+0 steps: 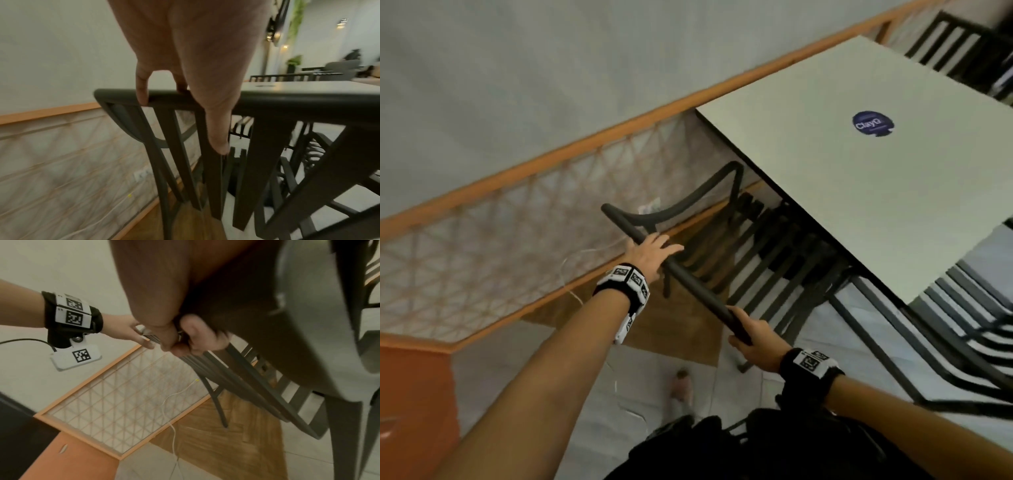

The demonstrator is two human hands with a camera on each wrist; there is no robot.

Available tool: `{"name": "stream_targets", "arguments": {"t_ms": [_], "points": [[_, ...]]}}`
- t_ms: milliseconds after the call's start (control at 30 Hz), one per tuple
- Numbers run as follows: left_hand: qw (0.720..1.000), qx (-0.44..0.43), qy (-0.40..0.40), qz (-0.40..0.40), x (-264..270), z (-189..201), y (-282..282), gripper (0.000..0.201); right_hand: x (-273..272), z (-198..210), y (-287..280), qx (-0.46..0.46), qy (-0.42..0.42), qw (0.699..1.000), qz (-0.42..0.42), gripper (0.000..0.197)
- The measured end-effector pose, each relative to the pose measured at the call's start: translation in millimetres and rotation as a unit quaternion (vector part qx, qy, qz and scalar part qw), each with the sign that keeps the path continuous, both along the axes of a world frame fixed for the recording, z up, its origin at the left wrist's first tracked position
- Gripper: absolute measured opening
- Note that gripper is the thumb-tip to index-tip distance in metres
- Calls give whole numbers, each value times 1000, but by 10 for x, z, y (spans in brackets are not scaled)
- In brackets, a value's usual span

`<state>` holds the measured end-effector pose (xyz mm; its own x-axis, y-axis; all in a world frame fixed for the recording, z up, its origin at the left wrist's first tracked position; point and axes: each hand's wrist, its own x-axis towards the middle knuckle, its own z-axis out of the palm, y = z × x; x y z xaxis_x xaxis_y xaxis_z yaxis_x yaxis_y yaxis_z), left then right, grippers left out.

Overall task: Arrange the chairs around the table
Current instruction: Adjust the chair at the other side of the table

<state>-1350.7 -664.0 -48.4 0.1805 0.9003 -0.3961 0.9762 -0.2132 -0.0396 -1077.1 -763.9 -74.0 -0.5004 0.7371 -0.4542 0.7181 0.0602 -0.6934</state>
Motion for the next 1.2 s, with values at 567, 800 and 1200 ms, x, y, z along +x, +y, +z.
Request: {"name": "stream_targets", "arguments": {"t_ms": [567,800,1200], "points": [[997,20,15,-72,-751,-133,829,20,-1118,52,333,-5,31,995,-93,35],[993,15,-12,-118,-262,-93,1527,24,-770,111,874,-5,-33,987,-158,49],[995,7,-7,-100,-58,-64,1793,24,-623,61,1133,-2,-11,986,-167,42]]}}
